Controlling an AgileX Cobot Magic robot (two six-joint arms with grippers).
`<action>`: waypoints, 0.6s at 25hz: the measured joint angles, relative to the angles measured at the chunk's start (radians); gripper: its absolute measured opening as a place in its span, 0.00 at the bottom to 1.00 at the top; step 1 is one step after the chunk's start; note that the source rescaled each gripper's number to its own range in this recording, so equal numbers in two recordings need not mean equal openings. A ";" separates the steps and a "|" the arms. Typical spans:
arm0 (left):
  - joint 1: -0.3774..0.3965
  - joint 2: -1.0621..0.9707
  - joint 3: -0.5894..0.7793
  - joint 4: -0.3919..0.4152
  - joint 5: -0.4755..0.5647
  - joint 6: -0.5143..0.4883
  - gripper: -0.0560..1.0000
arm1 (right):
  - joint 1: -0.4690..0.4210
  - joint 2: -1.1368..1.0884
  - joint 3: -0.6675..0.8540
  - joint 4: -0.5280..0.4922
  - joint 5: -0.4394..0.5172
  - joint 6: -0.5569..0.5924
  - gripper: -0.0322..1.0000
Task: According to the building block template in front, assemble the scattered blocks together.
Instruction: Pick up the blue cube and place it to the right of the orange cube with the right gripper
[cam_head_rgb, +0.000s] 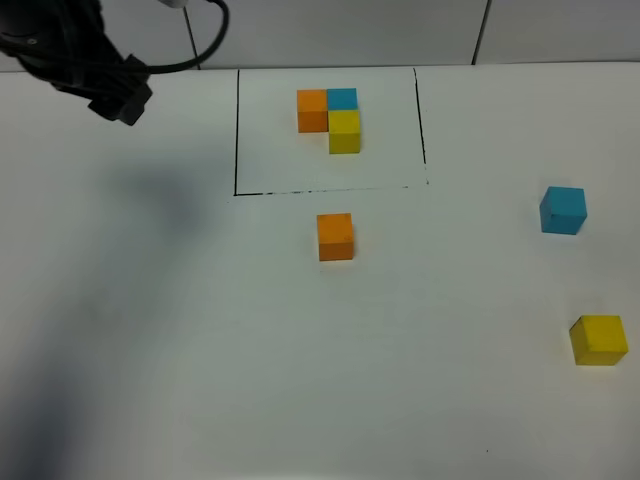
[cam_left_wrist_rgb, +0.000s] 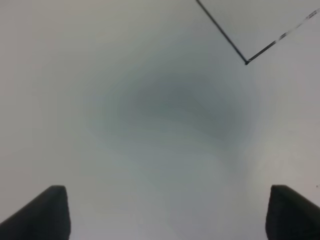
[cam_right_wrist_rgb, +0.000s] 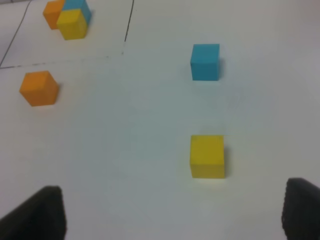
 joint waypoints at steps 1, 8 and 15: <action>0.015 -0.029 0.038 0.000 -0.011 -0.027 0.81 | 0.000 0.000 0.000 0.000 0.000 0.000 0.78; 0.110 -0.210 0.274 0.004 -0.117 -0.175 0.81 | 0.000 0.000 0.000 0.001 0.000 0.000 0.78; 0.114 -0.400 0.432 0.004 -0.131 -0.274 0.81 | 0.000 0.000 0.000 0.001 0.000 0.005 0.78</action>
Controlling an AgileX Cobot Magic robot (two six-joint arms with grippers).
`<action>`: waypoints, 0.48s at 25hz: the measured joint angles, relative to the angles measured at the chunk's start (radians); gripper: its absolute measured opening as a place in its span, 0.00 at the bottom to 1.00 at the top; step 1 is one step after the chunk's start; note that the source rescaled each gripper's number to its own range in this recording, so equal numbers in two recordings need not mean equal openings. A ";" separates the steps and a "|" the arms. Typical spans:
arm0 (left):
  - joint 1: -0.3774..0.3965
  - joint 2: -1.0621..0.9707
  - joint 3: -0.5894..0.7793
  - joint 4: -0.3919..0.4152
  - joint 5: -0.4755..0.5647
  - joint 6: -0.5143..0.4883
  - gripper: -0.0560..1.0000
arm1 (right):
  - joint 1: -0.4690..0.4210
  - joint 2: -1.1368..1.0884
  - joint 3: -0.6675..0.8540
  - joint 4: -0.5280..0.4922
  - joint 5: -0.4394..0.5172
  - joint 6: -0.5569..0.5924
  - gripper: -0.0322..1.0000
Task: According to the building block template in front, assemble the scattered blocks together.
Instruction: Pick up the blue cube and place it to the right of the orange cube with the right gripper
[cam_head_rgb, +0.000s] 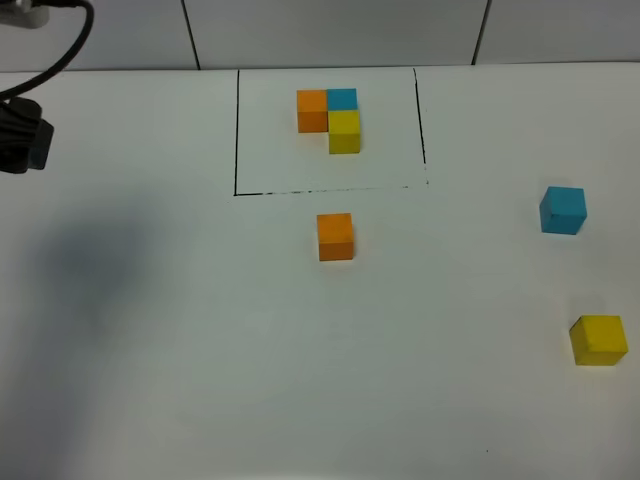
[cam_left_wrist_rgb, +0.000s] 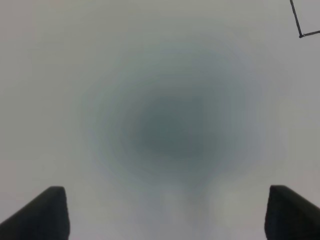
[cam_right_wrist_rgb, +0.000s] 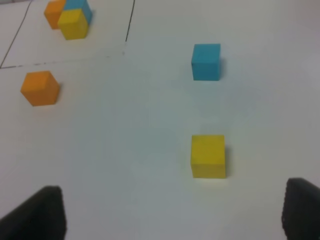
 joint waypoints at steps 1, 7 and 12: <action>0.000 -0.033 0.022 0.000 0.000 -0.008 0.81 | 0.000 0.000 0.000 0.000 0.000 0.000 0.78; 0.000 -0.224 0.153 -0.002 0.002 -0.054 0.81 | 0.000 0.000 0.000 0.000 0.000 0.000 0.78; 0.000 -0.390 0.263 -0.004 -0.023 -0.097 0.81 | 0.000 0.000 0.000 0.001 0.000 0.002 0.78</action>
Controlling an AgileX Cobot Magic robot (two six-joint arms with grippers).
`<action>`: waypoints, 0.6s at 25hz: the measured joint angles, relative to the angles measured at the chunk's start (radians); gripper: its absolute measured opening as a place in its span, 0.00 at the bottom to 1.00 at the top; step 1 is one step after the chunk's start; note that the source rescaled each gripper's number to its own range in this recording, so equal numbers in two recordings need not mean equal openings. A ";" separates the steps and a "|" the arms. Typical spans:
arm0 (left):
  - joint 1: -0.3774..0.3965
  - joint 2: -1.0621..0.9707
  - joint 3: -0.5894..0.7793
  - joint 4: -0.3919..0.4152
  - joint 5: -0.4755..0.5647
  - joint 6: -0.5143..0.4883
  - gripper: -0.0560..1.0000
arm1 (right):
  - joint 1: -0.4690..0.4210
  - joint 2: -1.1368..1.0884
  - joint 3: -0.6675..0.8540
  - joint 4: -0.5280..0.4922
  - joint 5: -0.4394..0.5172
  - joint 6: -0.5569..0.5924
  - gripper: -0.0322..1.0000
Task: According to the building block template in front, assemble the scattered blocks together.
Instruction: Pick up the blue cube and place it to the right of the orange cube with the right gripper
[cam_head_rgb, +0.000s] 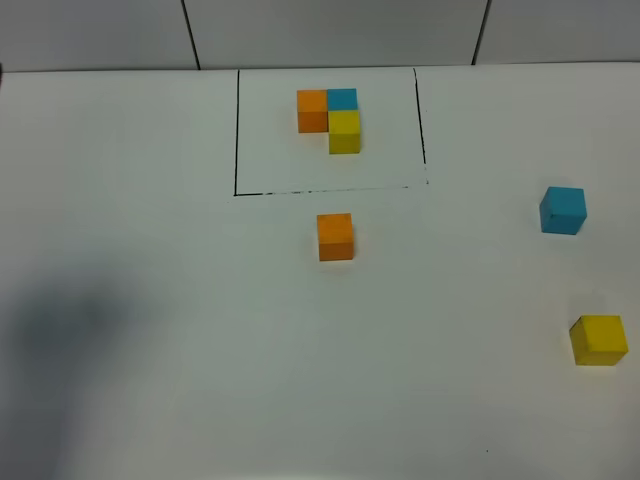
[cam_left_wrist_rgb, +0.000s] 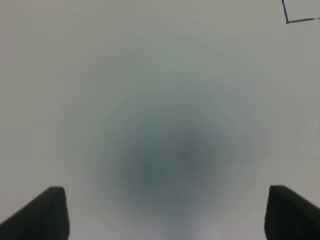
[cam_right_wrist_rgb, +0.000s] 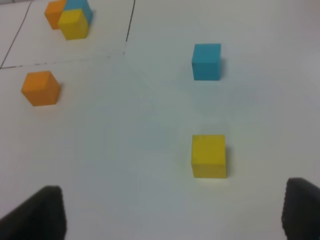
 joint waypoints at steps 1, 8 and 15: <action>0.000 -0.030 0.017 -0.001 -0.005 -0.007 0.81 | 0.000 0.000 0.000 0.000 0.000 0.000 0.78; 0.000 -0.253 0.115 -0.022 -0.016 -0.027 0.81 | 0.000 0.000 0.000 0.016 0.000 0.000 0.78; 0.000 -0.480 0.221 -0.071 -0.001 -0.016 0.81 | 0.000 0.000 0.000 0.017 0.000 0.000 0.78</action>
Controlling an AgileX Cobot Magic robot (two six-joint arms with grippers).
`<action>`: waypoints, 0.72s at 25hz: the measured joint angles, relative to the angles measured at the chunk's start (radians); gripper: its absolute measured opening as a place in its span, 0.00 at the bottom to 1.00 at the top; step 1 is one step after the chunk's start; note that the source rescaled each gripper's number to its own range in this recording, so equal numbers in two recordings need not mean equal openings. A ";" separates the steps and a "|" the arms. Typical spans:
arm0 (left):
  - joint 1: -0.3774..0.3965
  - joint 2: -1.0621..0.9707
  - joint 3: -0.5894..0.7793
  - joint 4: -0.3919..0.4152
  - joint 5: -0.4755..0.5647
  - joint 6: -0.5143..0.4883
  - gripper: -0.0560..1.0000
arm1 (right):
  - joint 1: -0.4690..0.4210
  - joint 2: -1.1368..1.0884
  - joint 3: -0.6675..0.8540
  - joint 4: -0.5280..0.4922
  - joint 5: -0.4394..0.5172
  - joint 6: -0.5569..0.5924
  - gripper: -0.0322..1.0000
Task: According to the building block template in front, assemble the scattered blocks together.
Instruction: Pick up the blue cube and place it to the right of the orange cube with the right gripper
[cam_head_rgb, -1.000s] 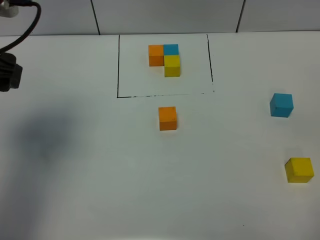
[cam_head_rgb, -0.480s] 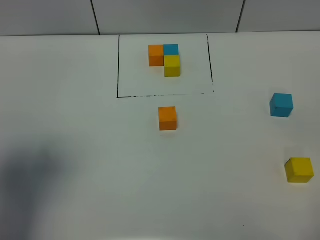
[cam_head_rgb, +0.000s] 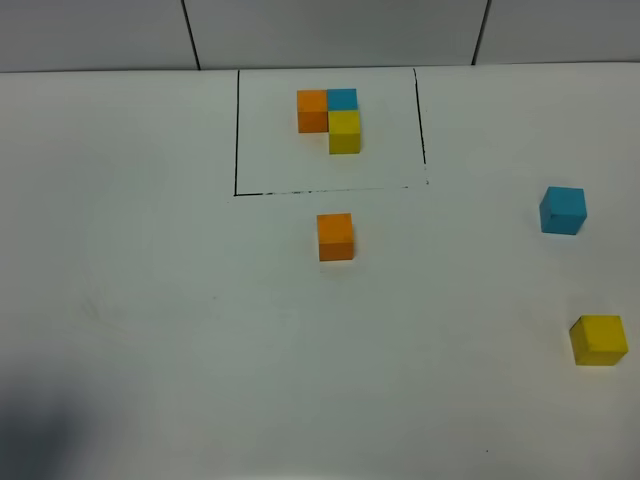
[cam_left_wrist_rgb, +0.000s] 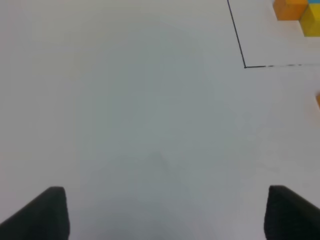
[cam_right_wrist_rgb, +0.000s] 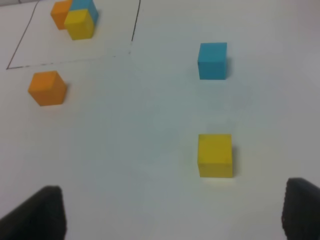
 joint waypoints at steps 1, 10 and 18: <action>0.000 -0.039 0.022 -0.016 0.003 0.015 0.81 | 0.000 0.000 0.000 0.000 0.000 0.000 0.78; 0.000 -0.334 0.126 -0.085 0.102 0.119 0.81 | 0.000 0.000 0.000 0.001 0.000 0.000 0.78; 0.000 -0.501 0.202 -0.141 0.173 0.149 0.81 | 0.000 0.000 0.000 0.001 0.000 0.000 0.78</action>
